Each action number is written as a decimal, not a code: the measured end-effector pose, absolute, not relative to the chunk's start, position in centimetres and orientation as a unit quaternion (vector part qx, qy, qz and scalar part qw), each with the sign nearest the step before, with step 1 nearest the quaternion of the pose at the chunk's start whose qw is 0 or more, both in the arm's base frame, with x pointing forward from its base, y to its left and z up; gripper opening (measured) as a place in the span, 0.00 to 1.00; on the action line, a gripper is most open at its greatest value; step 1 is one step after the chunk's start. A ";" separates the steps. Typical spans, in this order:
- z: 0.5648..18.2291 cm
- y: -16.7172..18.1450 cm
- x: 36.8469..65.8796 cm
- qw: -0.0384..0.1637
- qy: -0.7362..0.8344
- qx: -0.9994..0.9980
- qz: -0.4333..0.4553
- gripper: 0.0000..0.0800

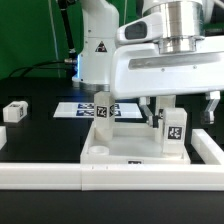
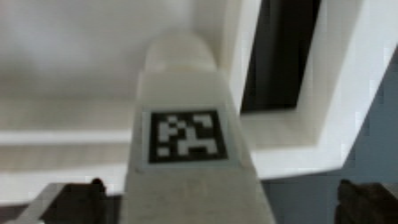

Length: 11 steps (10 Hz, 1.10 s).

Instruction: Assemble square table

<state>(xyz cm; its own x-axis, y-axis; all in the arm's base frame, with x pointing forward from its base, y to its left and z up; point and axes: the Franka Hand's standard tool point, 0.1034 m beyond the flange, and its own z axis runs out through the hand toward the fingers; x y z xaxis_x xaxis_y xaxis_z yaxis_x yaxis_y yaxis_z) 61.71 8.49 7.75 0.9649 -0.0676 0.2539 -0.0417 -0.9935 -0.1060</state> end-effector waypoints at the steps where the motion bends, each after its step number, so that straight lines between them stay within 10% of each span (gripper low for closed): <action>1: 7.8 8.0 61.9 0.055 0.029 -0.993 -0.103 0.81; 7: 7.5 7.5 61.1 0.061 0.045 -0.997 0.019 0.81; 9: 7.5 7.4 61.1 0.060 0.053 -0.997 0.020 0.47; 11: 7.5 7.5 61.1 0.059 0.120 -0.991 0.024 0.36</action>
Offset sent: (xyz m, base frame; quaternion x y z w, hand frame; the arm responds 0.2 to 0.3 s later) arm 0.0024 -0.0045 -0.0017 -0.0127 -0.2112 0.0225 0.9771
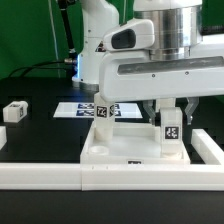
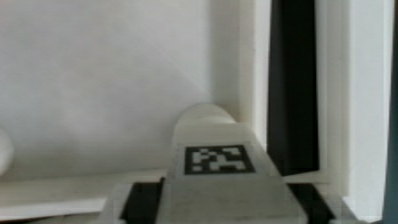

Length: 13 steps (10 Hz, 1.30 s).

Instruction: Assemble square table

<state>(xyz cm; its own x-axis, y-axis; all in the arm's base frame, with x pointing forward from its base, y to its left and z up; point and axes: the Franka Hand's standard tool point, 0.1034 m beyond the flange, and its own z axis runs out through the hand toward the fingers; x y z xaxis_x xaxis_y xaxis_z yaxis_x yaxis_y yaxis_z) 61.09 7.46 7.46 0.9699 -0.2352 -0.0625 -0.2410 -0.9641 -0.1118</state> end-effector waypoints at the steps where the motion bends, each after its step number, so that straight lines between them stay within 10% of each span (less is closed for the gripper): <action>1: 7.5 7.5 61.1 0.058 0.168 -0.984 0.027 0.36; 8: 7.4 10.5 62.5 0.047 0.515 -0.855 0.039 0.36; 13: 7.2 10.7 62.6 0.085 0.709 -0.699 0.018 0.36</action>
Offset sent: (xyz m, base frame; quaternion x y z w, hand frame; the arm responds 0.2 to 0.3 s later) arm 0.0200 0.0063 0.0021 -0.0485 0.0418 0.2626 0.9628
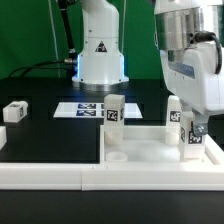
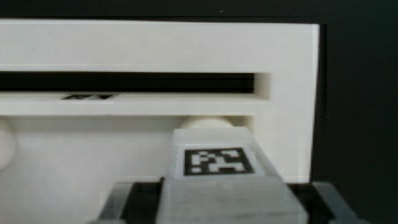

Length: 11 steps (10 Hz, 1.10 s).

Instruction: Assemble square table

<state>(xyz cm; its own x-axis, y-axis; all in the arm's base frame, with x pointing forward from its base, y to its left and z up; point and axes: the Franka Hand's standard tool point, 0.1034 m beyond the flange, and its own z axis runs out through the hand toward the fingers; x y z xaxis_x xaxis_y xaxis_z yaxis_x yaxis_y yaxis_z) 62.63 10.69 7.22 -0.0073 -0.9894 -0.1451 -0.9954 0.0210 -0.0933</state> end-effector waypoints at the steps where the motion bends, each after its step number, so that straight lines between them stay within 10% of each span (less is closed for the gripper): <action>1: 7.2 10.7 62.6 0.085 0.705 -0.704 0.017 0.36; 2: 7.1 10.6 62.6 0.084 0.687 -0.722 0.015 0.36; 4: 7.1 10.3 62.2 0.076 0.631 -0.772 0.030 0.73; 11: 7.0 10.9 62.2 0.040 0.277 -0.960 0.001 0.81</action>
Offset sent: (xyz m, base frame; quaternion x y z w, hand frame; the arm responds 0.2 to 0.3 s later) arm -0.0024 0.0057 0.0038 -0.0659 -0.0587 -0.1517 0.9845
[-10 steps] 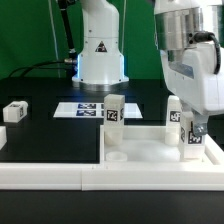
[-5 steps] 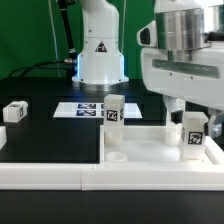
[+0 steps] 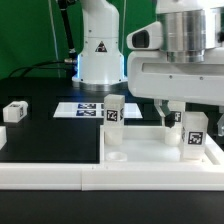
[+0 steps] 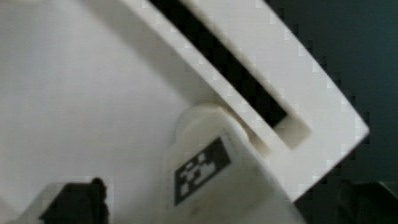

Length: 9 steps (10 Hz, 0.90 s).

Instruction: Assemble square table

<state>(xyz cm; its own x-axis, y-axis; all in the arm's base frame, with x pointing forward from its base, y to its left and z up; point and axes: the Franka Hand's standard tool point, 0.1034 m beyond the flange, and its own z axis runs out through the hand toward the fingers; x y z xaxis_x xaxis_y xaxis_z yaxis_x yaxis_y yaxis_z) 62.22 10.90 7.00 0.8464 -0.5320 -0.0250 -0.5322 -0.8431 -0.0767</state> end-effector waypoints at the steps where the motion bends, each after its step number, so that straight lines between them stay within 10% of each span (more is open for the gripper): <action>1: 7.0 11.5 62.2 0.023 0.204 -0.979 -0.007 0.81; 4: 7.0 11.5 62.7 0.021 0.142 -0.989 -0.023 0.81; 6: 7.0 11.6 62.7 0.024 0.203 -0.979 -0.021 0.49; 9: 7.0 11.6 62.7 0.026 0.307 -0.951 -0.019 0.36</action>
Offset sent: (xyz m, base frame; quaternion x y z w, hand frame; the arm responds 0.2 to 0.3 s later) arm 0.0000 0.0000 0.0000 0.0000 0.0000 0.0650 0.9979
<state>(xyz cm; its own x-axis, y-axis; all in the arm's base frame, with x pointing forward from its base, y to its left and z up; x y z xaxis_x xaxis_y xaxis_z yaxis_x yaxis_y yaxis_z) 62.66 11.63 7.01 0.8103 -0.5857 0.0192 -0.5837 -0.8096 -0.0617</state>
